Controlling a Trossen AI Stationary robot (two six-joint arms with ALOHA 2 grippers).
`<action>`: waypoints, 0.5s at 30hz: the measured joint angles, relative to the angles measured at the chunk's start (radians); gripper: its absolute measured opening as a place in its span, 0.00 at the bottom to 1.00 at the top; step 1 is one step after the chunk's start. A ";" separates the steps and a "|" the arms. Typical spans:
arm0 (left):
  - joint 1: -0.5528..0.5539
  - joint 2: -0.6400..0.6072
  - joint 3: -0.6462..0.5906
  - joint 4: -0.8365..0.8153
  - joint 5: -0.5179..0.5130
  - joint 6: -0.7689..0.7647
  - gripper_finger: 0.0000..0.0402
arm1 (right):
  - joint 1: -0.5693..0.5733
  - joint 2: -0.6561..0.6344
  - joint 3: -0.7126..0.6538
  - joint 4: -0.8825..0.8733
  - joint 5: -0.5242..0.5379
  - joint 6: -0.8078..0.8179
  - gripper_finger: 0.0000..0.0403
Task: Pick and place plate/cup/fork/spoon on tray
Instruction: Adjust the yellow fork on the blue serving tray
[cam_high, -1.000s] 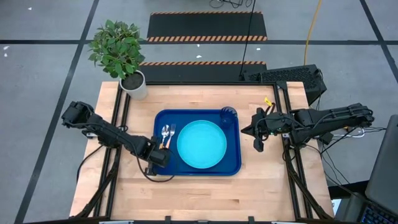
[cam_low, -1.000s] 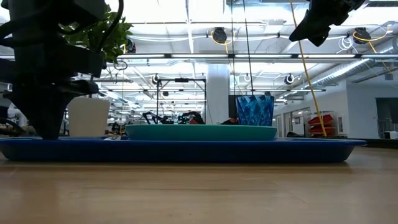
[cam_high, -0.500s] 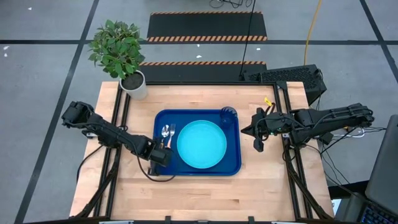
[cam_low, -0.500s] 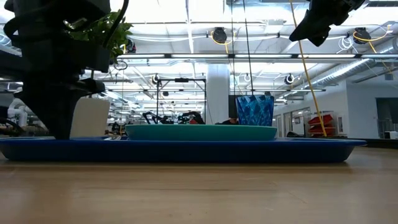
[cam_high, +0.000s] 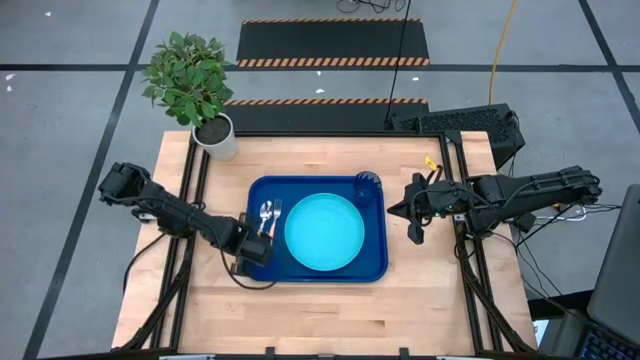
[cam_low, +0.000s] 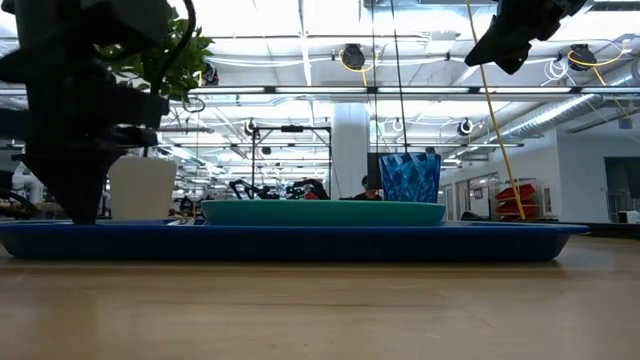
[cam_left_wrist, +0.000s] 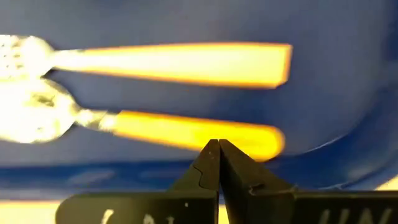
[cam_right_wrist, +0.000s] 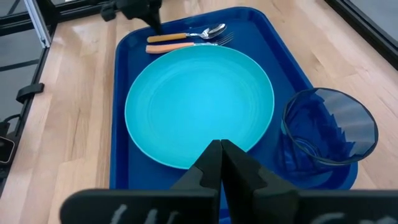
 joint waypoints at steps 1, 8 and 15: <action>0.005 0.000 0.000 -0.017 -0.017 -0.001 0.01 | 0.000 0.000 0.000 0.002 0.000 -0.003 0.00; 0.072 0.005 0.000 0.082 -0.029 0.074 0.00 | 0.000 0.000 0.000 0.008 0.000 -0.007 0.00; 0.117 0.007 0.000 0.084 -0.025 0.118 0.00 | 0.000 0.000 0.000 0.006 0.000 -0.006 0.00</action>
